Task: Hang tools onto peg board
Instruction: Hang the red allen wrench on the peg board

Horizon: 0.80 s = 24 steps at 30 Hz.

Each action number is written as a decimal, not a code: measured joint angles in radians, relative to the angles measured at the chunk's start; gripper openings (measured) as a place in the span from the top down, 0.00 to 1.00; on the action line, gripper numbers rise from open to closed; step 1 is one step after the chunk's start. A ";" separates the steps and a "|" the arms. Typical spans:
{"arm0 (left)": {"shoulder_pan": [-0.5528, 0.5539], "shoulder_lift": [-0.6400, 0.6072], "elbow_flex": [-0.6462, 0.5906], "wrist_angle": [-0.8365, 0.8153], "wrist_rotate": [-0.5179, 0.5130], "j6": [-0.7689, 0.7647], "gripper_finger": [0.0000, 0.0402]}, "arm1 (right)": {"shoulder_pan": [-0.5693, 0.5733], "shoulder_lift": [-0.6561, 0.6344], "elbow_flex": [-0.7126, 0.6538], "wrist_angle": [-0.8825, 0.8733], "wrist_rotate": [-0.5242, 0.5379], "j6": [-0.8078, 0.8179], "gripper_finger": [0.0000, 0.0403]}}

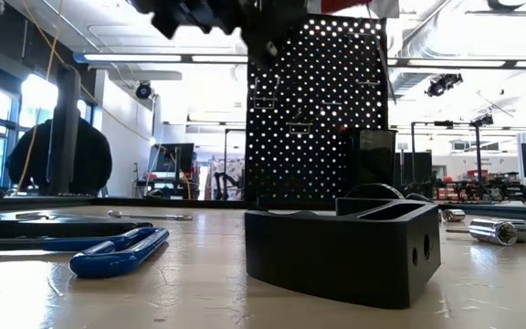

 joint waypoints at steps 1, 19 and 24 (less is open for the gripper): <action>0.000 -0.013 0.000 -0.029 -0.012 0.012 0.60 | 0.004 -0.015 0.000 -0.002 0.010 -0.007 0.90; -0.043 -0.150 -0.003 -0.336 -0.069 0.128 0.60 | -0.075 -0.498 0.000 0.034 -0.015 -0.467 0.90; -0.069 -0.149 -0.003 -0.355 -0.088 0.135 0.60 | -0.166 -0.678 0.000 0.063 -0.150 -0.602 0.90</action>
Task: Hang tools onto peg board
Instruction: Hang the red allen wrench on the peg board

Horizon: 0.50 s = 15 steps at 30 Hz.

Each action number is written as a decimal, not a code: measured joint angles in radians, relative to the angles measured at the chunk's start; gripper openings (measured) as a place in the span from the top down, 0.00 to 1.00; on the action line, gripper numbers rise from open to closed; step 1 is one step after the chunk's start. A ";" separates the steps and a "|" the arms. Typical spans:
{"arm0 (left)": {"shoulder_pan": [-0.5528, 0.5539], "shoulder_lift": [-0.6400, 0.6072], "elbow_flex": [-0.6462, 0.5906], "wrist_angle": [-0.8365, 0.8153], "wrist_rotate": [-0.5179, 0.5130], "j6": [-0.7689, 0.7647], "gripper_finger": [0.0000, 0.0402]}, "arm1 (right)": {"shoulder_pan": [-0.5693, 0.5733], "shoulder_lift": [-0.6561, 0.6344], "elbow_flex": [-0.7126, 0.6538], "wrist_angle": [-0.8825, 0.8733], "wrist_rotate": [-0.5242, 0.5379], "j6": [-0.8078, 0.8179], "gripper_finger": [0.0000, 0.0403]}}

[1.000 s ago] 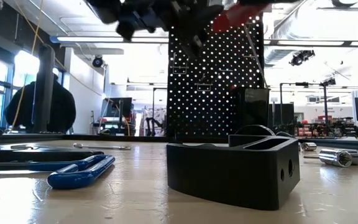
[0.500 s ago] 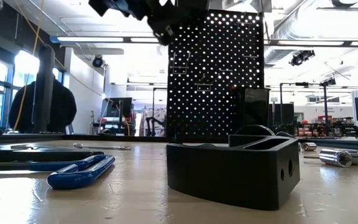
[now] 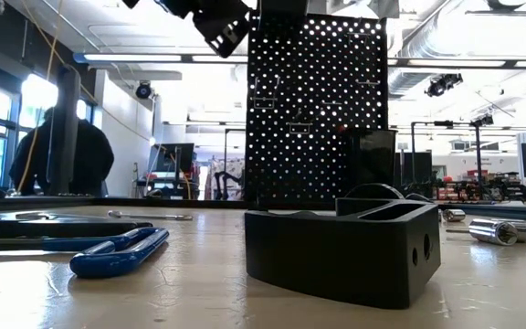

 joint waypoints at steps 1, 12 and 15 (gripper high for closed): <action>-0.005 0.000 0.000 0.000 -0.011 0.002 0.60 | -0.024 -0.031 0.000 0.000 -0.030 -0.018 0.90; -0.020 0.000 0.000 0.037 -0.023 -0.005 0.60 | -0.408 -0.055 0.149 -0.104 -0.465 -0.033 0.90; -0.018 0.000 0.000 0.049 -0.038 -0.011 0.60 | -0.526 0.038 0.274 -0.230 -0.571 -0.010 0.90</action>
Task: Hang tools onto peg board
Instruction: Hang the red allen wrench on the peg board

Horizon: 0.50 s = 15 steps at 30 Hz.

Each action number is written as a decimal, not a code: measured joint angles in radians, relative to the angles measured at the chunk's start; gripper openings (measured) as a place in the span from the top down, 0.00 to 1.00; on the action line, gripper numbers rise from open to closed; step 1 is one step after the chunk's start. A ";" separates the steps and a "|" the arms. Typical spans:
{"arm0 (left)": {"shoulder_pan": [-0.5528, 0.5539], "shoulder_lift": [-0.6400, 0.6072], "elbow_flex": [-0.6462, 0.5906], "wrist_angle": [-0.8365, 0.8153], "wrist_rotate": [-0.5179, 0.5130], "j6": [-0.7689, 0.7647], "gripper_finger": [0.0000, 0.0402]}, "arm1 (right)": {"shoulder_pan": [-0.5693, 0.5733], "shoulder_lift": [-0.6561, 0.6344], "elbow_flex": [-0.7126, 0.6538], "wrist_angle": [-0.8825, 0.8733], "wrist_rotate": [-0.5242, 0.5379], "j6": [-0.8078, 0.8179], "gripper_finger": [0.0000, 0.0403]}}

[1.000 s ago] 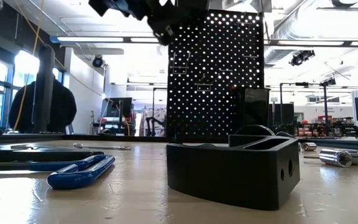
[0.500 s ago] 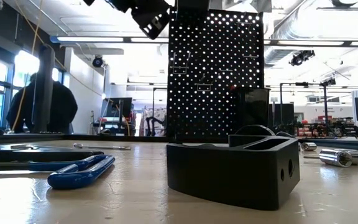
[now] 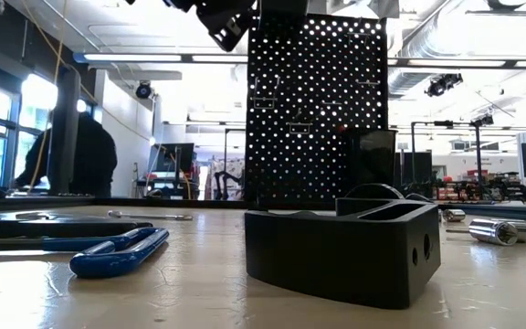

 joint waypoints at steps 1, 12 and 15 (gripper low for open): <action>0.000 0.000 0.000 -0.001 -0.010 0.000 0.60 | -0.044 0.032 0.044 -0.043 -0.037 0.011 0.90; 0.000 0.001 0.000 -0.006 -0.032 0.001 0.60 | -0.513 0.314 0.491 -0.405 -0.551 0.182 0.90; -0.001 0.001 0.000 -0.011 -0.032 0.003 0.60 | -0.641 0.360 0.558 -0.476 -0.694 0.217 0.90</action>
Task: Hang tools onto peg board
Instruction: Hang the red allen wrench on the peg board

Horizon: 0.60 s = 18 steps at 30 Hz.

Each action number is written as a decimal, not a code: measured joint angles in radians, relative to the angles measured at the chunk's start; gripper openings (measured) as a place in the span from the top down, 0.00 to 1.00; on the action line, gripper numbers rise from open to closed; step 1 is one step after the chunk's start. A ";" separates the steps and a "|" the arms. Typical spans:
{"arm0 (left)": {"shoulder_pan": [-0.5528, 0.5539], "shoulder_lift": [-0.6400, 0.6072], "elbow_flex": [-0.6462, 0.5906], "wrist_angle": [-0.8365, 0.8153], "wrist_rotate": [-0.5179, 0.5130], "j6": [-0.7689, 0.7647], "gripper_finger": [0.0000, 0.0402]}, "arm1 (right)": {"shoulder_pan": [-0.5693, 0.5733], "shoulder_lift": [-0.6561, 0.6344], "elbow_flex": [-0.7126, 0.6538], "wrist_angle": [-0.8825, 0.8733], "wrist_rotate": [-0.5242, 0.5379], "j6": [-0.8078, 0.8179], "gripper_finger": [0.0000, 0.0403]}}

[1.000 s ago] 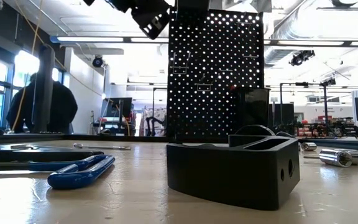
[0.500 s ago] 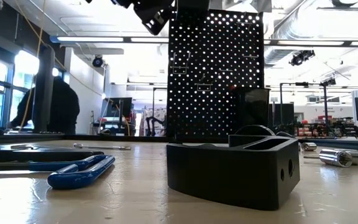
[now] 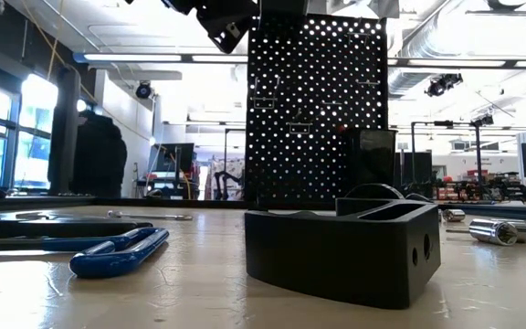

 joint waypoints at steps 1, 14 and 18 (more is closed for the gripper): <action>0.000 0.000 0.000 0.000 0.000 0.000 0.60 | -0.041 0.012 0.014 -0.016 -0.048 0.004 0.90; -0.009 0.000 0.000 -0.021 0.000 -0.008 0.60 | -0.418 0.141 0.037 -0.089 -0.676 0.139 0.90; -0.009 0.000 0.000 -0.021 -0.003 -0.010 0.60 | -0.435 0.178 0.037 -0.136 -0.724 0.106 0.90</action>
